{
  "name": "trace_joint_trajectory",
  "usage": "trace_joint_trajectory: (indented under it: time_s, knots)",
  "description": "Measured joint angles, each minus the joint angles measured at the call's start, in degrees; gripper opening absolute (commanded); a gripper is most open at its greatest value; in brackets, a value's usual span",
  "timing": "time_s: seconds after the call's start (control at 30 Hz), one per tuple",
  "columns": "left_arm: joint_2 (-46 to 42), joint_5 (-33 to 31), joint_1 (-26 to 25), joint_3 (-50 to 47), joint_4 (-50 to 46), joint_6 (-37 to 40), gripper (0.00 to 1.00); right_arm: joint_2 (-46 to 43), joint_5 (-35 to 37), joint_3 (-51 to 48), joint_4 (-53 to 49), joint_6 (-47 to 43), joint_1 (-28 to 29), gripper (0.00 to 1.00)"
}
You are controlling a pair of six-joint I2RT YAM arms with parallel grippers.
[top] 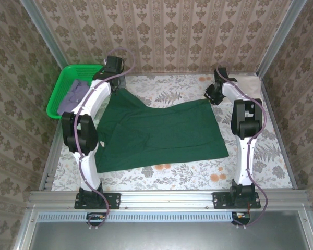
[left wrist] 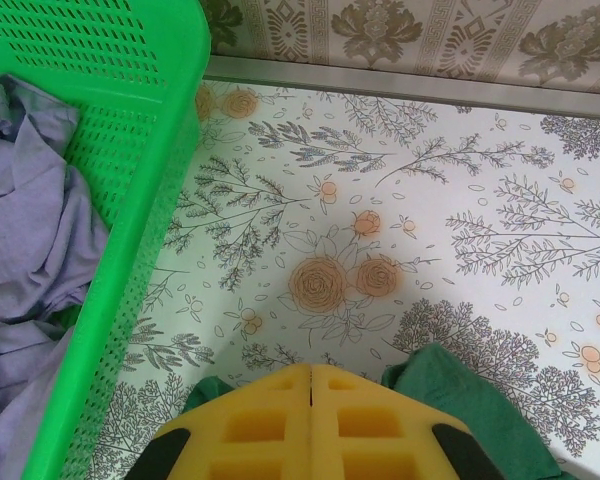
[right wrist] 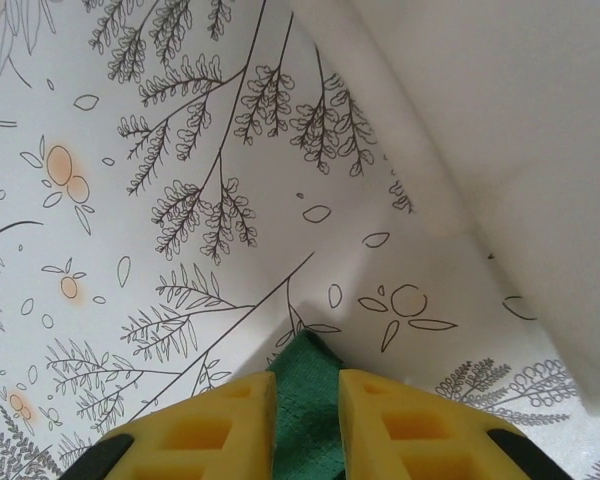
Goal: Fold and stack the t-shirts
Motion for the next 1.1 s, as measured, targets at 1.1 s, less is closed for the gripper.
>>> trace_joint_trajectory:
  time_s: [1.1]
  knots:
    - [1.0,0.6,0.0,0.9,-0.2,0.0,0.0,0.8,0.9,1.0,0.7,-0.2,-0.5,0.23]
